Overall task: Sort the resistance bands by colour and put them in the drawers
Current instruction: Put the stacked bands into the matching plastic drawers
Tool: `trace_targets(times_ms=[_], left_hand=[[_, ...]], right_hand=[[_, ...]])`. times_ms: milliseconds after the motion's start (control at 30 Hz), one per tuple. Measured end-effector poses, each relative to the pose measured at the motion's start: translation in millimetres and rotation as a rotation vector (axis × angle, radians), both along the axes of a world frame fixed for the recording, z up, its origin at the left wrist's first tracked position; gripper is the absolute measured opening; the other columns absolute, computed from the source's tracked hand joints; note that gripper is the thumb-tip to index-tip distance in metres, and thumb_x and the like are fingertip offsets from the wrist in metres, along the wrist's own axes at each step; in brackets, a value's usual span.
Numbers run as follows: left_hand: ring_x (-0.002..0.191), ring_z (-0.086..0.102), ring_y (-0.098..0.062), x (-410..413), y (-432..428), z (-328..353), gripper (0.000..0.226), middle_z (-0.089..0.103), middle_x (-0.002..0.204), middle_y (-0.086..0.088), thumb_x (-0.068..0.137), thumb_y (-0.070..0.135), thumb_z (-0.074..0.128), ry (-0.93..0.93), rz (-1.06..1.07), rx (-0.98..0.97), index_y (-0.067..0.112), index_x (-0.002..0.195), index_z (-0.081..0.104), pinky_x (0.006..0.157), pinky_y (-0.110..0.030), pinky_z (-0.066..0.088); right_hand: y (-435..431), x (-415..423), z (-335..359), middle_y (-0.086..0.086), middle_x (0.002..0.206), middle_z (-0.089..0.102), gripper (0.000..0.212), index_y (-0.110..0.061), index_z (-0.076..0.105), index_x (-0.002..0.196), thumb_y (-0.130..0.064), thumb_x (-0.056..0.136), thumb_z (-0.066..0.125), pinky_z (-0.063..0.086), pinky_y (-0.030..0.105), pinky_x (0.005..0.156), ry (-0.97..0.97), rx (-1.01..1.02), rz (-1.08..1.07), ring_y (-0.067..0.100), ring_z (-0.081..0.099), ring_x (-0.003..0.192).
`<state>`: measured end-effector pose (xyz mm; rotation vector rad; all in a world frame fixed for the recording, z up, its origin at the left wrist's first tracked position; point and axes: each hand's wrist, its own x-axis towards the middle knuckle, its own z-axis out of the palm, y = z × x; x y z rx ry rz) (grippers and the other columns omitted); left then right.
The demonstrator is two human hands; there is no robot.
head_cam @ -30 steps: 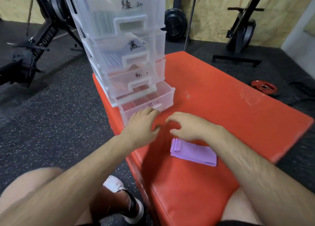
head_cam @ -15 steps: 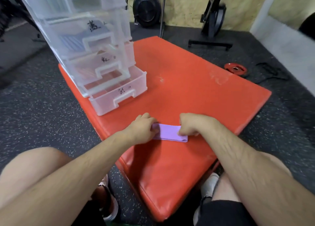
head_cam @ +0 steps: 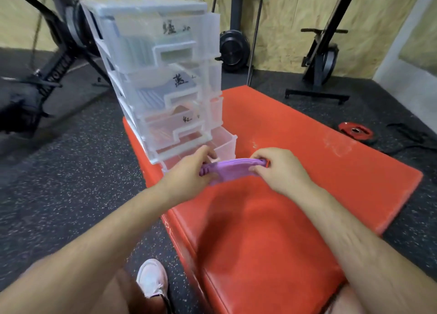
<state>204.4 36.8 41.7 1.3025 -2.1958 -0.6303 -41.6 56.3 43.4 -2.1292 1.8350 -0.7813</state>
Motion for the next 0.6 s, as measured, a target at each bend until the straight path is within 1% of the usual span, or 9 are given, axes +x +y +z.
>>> trace_targets(times_ms=[67, 100, 167, 300, 400, 467, 500, 533, 600], left_hand=[[0.085, 0.057, -0.016, 21.9, -15.2, 11.8, 0.035, 0.063, 0.096, 0.011, 0.085, 0.020, 0.071, -0.017, 0.070, -0.088, 0.023, 0.114, 0.053, 0.077, -0.032, 0.048], [0.086, 0.058, -0.018, 33.6, -23.2, 12.7, 0.032, 0.064, 0.098, 0.009, 0.086, 0.021, 0.071, -0.029, 0.105, -0.132, 0.023, 0.114, 0.055, 0.077, -0.033, 0.048], [0.088, 0.060, -0.023, 56.0, -39.4, 7.3, 0.024, 0.067, 0.099, 0.003, 0.087, 0.022, 0.070, -0.061, 0.158, -0.184, 0.022, 0.109, 0.059, 0.077, -0.036, 0.049], [0.088, 0.060, -0.028, 77.5, -66.5, -8.8, 0.018, 0.063, 0.098, 0.000, 0.084, 0.013, 0.067, -0.153, 0.133, -0.204, 0.016, 0.100, 0.061, 0.074, -0.040, 0.050], [0.092, 0.060, -0.027, 86.2, -76.7, -21.3, 0.022, 0.062, 0.103, 0.000, 0.084, 0.013, 0.064, -0.193, 0.120, -0.204, 0.018, 0.105, 0.062, 0.077, -0.039, 0.051], [0.095, 0.061, -0.025, 91.2, -78.1, -27.7, 0.024, 0.062, 0.106, 0.001, 0.084, 0.015, 0.064, -0.178, 0.094, -0.216, 0.018, 0.108, 0.064, 0.080, -0.038, 0.052], [0.096, 0.062, -0.023, 93.1, -76.4, -28.9, 0.023, 0.061, 0.106, 0.002, 0.085, 0.016, 0.064, -0.152, 0.077, -0.241, 0.017, 0.107, 0.065, 0.082, -0.037, 0.052], [0.096, 0.061, -0.021, 95.6, -73.9, -29.3, 0.019, 0.061, 0.105, 0.003, 0.085, 0.017, 0.064, -0.113, 0.076, -0.279, 0.017, 0.104, 0.066, 0.083, -0.036, 0.051], [0.092, 0.055, -0.017, 103.8, -68.2, -27.9, 0.010, 0.056, 0.097, 0.005, 0.085, 0.020, 0.065, -0.030, 0.150, -0.364, 0.016, 0.094, 0.062, 0.085, -0.036, 0.049]], right_hand=[[-25.3, 23.3, 7.7, -0.007, 0.079, 0.065, 0.007, -0.024, 0.071, 0.086, -0.022, 0.079, 0.074, 0.045, 0.037, 0.069, -0.057, -0.088, 0.041, 0.016, 0.057, 0.077], [-39.4, 35.4, 9.6, -0.006, 0.080, 0.064, 0.008, -0.023, 0.072, 0.087, -0.019, 0.080, 0.074, 0.045, 0.037, 0.070, -0.071, -0.111, 0.069, 0.016, 0.057, 0.078], [-68.3, 60.1, 8.7, -0.003, 0.082, 0.064, 0.012, -0.021, 0.073, 0.088, -0.013, 0.080, 0.070, 0.046, 0.039, 0.073, -0.045, -0.117, 0.111, 0.019, 0.057, 0.080], [-109.4, 90.6, -7.3, 0.003, 0.093, 0.069, 0.026, -0.015, 0.074, 0.093, -0.002, 0.077, 0.058, 0.049, 0.039, 0.082, 0.015, -0.093, 0.118, 0.026, 0.062, 0.092], [-123.1, 98.1, -23.7, 0.003, 0.105, 0.070, 0.033, -0.014, 0.075, 0.101, -0.001, 0.077, 0.056, 0.047, 0.029, 0.089, 0.022, -0.073, 0.111, 0.025, 0.062, 0.103], [-123.6, 102.4, -32.8, 0.000, 0.121, 0.067, 0.043, -0.014, 0.072, 0.115, -0.001, 0.077, 0.055, 0.038, 0.023, 0.099, 0.030, -0.119, 0.096, 0.022, 0.056, 0.115], [-119.5, 104.4, -38.3, 0.000, 0.127, 0.064, 0.048, -0.015, 0.070, 0.120, -0.002, 0.076, 0.055, 0.035, 0.024, 0.104, 0.041, -0.178, 0.077, 0.021, 0.052, 0.119], [-112.7, 106.6, -45.5, 0.000, 0.128, 0.062, 0.050, -0.016, 0.069, 0.122, -0.004, 0.075, 0.055, 0.036, 0.028, 0.108, 0.035, -0.253, 0.050, 0.022, 0.050, 0.119], [-90.6, 113.1, -63.7, 0.001, 0.119, 0.061, 0.042, -0.016, 0.068, 0.115, -0.009, 0.075, 0.059, 0.040, 0.039, 0.108, -0.030, -0.397, -0.026, 0.025, 0.050, 0.113]])
